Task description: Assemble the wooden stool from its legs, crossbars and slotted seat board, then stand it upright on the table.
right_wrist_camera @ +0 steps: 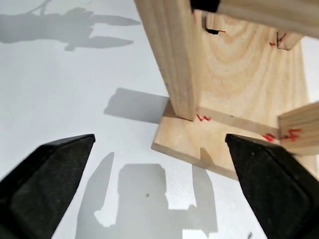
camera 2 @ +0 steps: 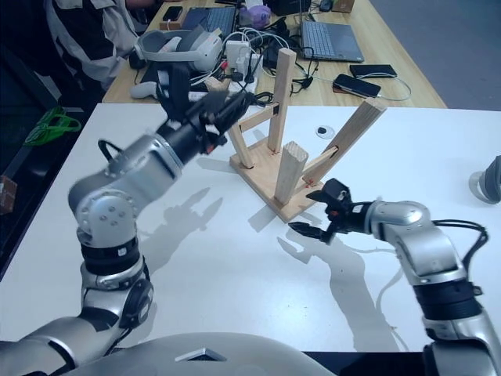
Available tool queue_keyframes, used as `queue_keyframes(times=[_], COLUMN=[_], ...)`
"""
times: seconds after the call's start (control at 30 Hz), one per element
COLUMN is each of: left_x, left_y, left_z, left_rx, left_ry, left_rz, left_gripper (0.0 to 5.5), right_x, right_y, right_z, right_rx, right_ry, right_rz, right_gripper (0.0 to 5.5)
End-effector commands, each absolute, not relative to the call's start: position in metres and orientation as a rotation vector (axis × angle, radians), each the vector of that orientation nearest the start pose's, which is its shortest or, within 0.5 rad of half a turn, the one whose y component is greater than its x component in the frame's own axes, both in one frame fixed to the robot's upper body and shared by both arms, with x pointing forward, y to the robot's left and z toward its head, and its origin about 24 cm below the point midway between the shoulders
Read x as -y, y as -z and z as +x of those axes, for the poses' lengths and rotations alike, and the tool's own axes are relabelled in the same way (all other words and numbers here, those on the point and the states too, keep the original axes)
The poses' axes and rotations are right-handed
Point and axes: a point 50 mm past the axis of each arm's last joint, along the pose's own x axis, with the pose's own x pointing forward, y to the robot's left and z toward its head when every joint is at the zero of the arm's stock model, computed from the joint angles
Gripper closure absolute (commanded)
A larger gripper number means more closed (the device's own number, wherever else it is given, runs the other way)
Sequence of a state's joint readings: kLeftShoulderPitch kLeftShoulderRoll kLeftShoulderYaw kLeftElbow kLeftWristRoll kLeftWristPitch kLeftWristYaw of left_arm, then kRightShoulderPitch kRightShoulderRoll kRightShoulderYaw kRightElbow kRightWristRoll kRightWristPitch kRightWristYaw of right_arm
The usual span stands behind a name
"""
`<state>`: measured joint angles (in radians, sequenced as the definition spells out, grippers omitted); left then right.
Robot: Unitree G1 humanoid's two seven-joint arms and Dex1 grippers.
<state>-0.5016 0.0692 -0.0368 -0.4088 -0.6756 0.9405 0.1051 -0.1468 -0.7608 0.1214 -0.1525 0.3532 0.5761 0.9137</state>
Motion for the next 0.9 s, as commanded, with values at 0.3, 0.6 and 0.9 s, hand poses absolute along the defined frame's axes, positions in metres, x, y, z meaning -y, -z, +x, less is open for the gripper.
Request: queue_keyframes(times=[0.3,0.6,0.9], left_x=[-0.097,-0.098,-0.102], left_y=[-0.139,-0.14,-0.144], left_z=[0.283,0.285,0.29], left_rx=[-0.194,-0.182,-0.165], left_ry=[0.241,0.23,0.23], left_rz=[-0.154,-0.16,-0.152], left_gripper=[2.79,2.79,2.79], right_x=[0.17,0.162,0.156], right_y=[-0.059,-0.066,-0.081], right_z=[0.277,0.292,0.303], right_rx=[-0.482,-0.384,-0.34], right_ry=[-0.895,-0.731,-0.672], right_rz=[-0.251,-0.157,0.006], right_gripper=[1.24,2.89,4.33])
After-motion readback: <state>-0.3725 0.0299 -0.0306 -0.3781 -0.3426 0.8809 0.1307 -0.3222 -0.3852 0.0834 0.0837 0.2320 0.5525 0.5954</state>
